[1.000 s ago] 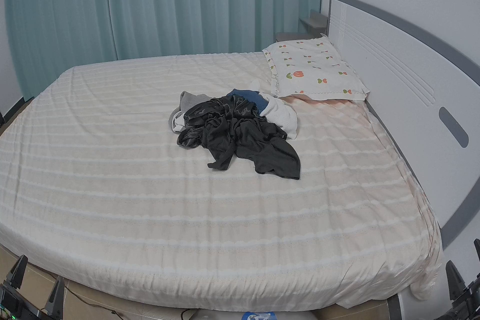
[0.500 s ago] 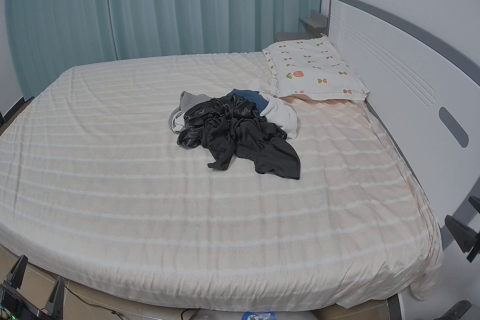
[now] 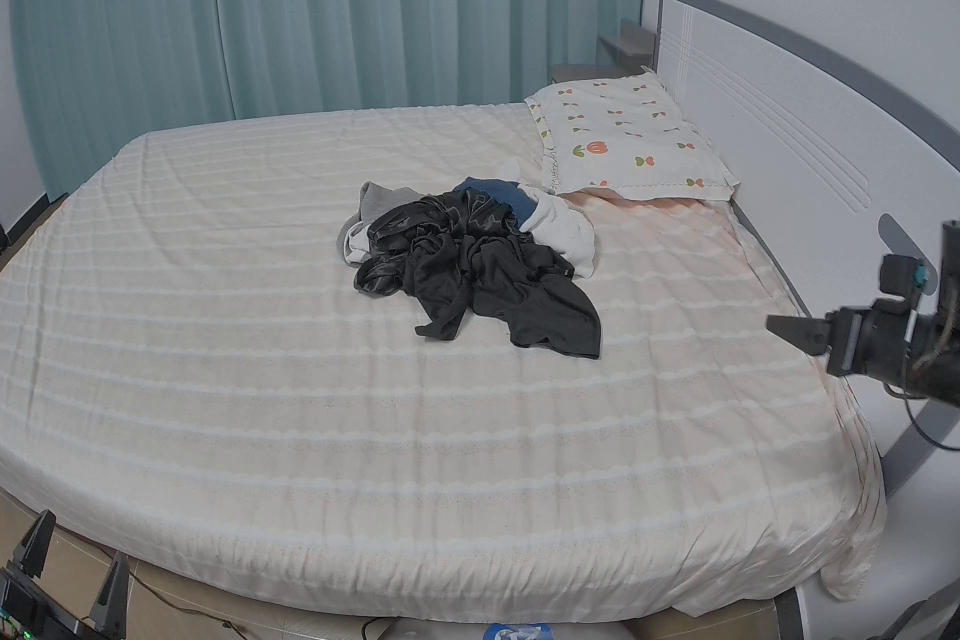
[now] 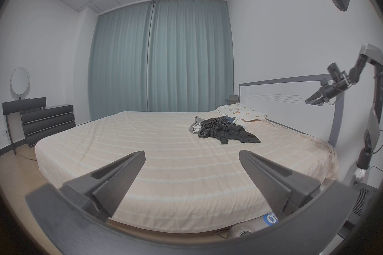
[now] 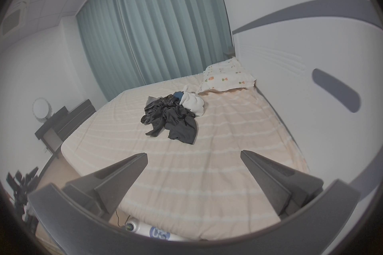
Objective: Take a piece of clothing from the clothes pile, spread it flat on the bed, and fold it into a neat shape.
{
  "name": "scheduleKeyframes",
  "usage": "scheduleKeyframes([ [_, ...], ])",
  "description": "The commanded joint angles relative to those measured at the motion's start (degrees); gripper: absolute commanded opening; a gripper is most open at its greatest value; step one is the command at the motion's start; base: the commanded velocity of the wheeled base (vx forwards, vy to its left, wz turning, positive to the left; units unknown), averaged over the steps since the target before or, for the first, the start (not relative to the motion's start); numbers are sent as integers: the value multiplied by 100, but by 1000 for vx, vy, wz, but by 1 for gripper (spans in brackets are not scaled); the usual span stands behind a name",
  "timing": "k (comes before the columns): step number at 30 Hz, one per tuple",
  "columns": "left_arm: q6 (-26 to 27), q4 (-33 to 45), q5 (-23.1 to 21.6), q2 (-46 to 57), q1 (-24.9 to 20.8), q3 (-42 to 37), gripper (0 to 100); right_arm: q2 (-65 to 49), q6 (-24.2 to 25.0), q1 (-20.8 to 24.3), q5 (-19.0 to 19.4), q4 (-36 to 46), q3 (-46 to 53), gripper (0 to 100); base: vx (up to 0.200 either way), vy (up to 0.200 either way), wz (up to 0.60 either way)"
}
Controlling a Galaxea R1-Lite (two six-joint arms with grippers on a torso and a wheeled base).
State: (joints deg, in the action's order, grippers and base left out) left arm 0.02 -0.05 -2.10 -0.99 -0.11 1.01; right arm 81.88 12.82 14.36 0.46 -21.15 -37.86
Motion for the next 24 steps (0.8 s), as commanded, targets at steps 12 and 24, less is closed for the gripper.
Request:
scheduleKeyframes([
  [12, -2, 5, 8, 11, 2, -101, 100, 6085, 1328, 1025, -820, -21, -4968, 100, 0, 0, 0],
  [24, 15, -4, 16, 11, 2, -101, 100, 6815, 1372, 875, -820, 612, -6242, 100, 0, 0, 0],
])
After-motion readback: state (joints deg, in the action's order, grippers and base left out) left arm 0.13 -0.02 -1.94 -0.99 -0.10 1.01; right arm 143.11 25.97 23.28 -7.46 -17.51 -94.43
